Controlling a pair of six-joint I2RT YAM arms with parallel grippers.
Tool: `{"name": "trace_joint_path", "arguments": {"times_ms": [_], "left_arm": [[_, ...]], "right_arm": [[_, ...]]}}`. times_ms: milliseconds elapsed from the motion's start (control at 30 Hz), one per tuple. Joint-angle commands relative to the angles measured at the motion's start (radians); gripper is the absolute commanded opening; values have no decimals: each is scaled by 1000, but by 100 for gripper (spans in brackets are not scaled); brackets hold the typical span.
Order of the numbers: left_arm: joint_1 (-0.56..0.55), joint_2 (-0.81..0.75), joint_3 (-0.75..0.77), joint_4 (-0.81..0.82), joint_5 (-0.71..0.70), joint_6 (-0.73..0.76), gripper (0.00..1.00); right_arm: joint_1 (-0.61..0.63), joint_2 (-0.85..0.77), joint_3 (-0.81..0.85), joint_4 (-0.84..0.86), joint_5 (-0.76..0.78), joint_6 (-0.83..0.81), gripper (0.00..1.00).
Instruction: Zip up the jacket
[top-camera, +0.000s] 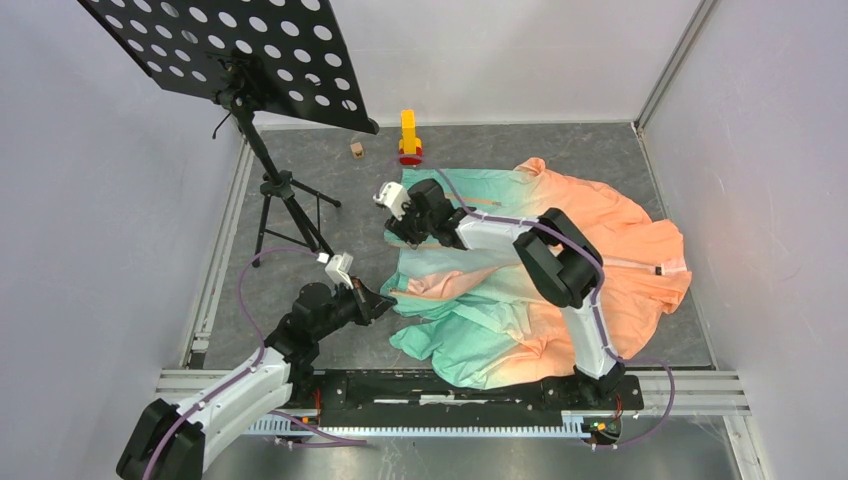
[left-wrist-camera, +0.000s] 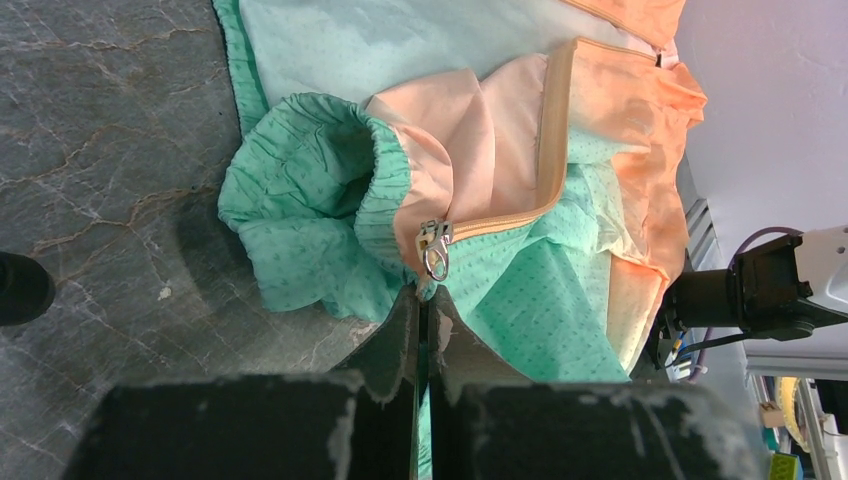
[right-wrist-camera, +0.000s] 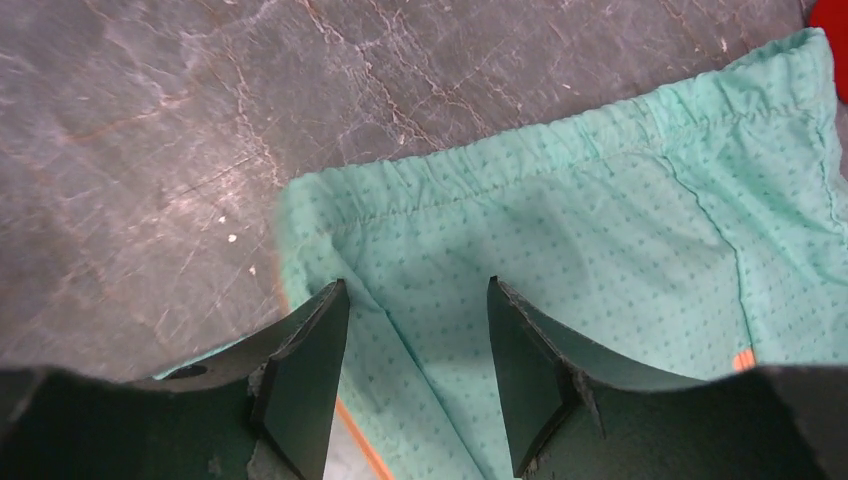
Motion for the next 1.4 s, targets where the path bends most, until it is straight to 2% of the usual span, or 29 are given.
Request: {"name": "trace_joint_path", "arguments": {"times_ms": [0,67,167,233,300,467,533,567,600,633,700,800,933,1067,1200,1367], "left_arm": [[0,-12,35,5,5,16,2],[0,-12,35,5,6,15,2],[0,-11,37,5,10,16,2],[0,-13,39,3,11,15,2],[0,-18,39,0,12,14,2],[0,-18,38,-4,12,17,2],[-1,-15,38,-3,12,17,2],[0,-14,39,-3,12,17,2],[0,-14,39,0,14,17,2],[0,-14,39,0,14,17,2],[0,-17,39,0,17,15,2],[0,-29,36,-3,23,8,2],[0,-42,36,-18,19,12,2],[0,-45,39,-18,22,12,2],[0,-45,41,-22,26,11,2],[0,-38,40,-23,19,10,2]], "right_arm": [[29,69,59,43,184,-73,57],[27,94,90,31,168,-57,48],[13,110,127,16,87,-13,27],[-2,103,138,14,35,28,10],[-14,66,140,2,24,49,0],[-47,-61,66,54,-50,78,2],[-57,-62,77,35,-120,67,24],[-56,-51,89,15,-137,60,40],[-56,-40,108,-10,-150,55,47],[-56,-27,128,-35,-158,52,48],[-56,-21,143,-65,-184,59,43],[-51,-28,130,-49,-246,95,27],[-40,-9,115,-14,-240,101,15],[-40,23,107,12,-212,95,14],[-35,67,144,-33,-196,86,13],[-15,78,101,-1,-170,102,13]]}}
